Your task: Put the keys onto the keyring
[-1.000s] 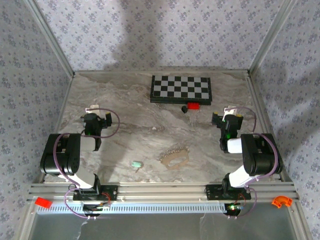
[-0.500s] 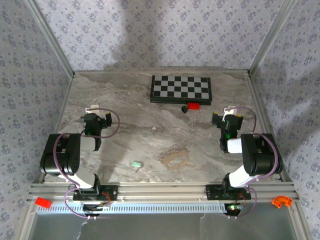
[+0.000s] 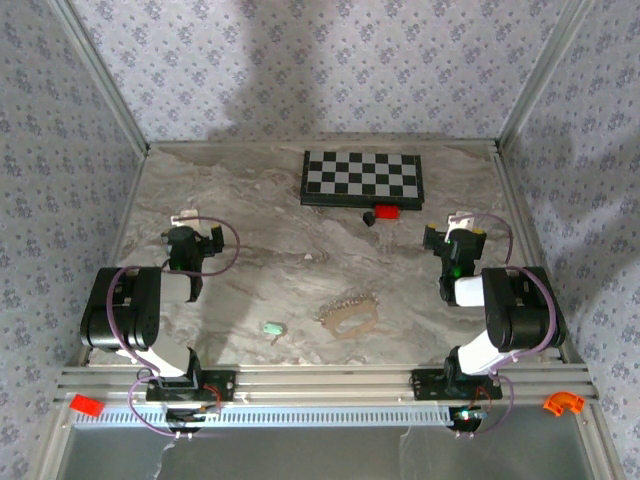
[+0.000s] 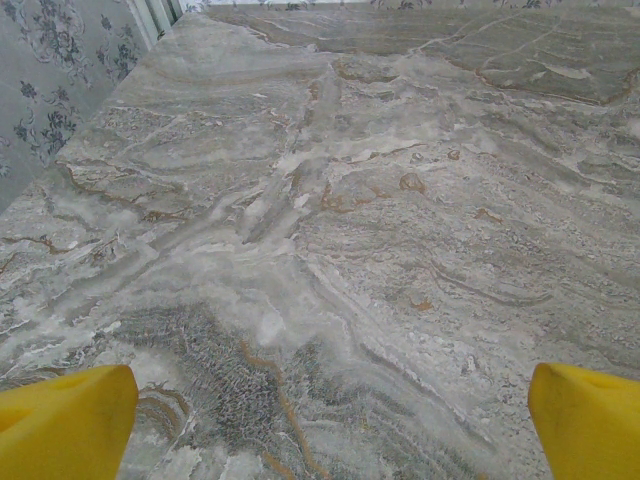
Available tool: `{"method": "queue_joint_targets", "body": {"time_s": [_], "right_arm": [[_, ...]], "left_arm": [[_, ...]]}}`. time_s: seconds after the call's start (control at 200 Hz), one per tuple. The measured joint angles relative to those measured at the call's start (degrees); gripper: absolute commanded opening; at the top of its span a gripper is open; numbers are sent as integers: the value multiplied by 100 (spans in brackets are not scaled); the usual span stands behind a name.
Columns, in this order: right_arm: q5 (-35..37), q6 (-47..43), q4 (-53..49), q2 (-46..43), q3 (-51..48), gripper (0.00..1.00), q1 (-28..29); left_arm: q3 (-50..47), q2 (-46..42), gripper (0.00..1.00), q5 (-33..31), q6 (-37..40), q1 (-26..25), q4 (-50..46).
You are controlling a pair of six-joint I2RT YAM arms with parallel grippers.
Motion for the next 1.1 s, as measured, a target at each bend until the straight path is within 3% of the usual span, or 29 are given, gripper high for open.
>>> {"method": "queue_joint_targets", "body": {"time_s": [0.435, 0.7, 0.915, 1.099], "right_arm": [[-4, -4, 111, -50, -101, 100, 24], [15, -304, -529, -1123, -120, 100, 509], [461, -280, -1672, -2260, 256, 100, 1244], [990, 826, -3901, -3067, 1473, 100, 1668]], "left_arm": [[13, -39, 100, 37, 2, 0, -118], [205, -1163, 100, 243, 7, 0, -1117], [378, -2461, 100, 273, -190, -363, -2332], [1215, -3152, 100, 350, -1239, -695, -4190]]}}
